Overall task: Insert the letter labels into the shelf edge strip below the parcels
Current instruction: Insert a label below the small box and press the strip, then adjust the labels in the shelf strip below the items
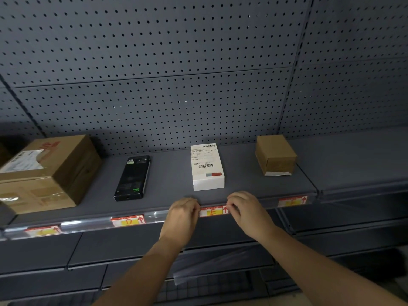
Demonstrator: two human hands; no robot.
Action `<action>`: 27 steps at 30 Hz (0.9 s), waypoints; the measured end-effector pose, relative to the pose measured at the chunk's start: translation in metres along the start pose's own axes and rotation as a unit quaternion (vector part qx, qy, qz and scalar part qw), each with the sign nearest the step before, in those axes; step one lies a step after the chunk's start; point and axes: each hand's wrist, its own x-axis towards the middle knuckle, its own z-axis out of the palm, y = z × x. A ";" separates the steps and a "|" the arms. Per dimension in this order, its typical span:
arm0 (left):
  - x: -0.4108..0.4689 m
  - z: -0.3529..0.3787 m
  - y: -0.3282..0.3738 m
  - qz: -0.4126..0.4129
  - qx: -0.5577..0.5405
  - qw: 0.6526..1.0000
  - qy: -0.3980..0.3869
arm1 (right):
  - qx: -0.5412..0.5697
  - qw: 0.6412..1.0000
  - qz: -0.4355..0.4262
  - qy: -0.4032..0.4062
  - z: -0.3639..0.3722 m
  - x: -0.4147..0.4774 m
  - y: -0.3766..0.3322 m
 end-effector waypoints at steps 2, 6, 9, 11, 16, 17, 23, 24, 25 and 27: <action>0.000 0.001 0.000 -0.005 0.001 1.000 -0.001 | 0.000 1.000 0.002 -0.003 0.000 0.000 0.000; 0.000 0.002 0.001 -0.015 0.006 1.000 0.000 | 0.004 1.000 0.006 -0.004 -0.001 0.000 0.000; 0.000 0.002 0.001 -0.017 0.014 1.000 -0.002 | 0.008 1.000 0.007 -0.005 -0.001 0.000 0.000; 0.000 0.002 0.001 -0.017 0.013 1.000 -0.006 | 0.011 1.000 0.006 -0.010 -0.002 0.000 0.000; 0.001 -0.006 0.002 0.010 0.007 1.000 -0.017 | 0.029 0.999 0.014 -0.014 -0.010 -0.001 -0.003; 0.000 -0.010 0.002 0.017 0.007 1.000 -0.011 | 0.036 0.999 0.015 -0.009 -0.012 -0.002 -0.006; -0.022 -0.046 -0.013 -0.010 0.057 0.998 0.037 | 0.067 0.997 -0.032 0.001 -0.014 0.008 -0.039; -0.028 -0.052 -0.018 -0.020 0.066 0.997 0.043 | 0.075 0.996 -0.044 0.001 -0.012 0.010 -0.047; -0.034 -0.060 -0.023 -0.033 0.076 0.995 0.049 | 0.085 0.995 -0.053 0.001 -0.008 0.013 -0.056; -0.048 -0.075 -0.036 -0.066 0.094 0.992 0.060 | 0.103 0.993 -0.059 -0.002 0.001 0.016 -0.074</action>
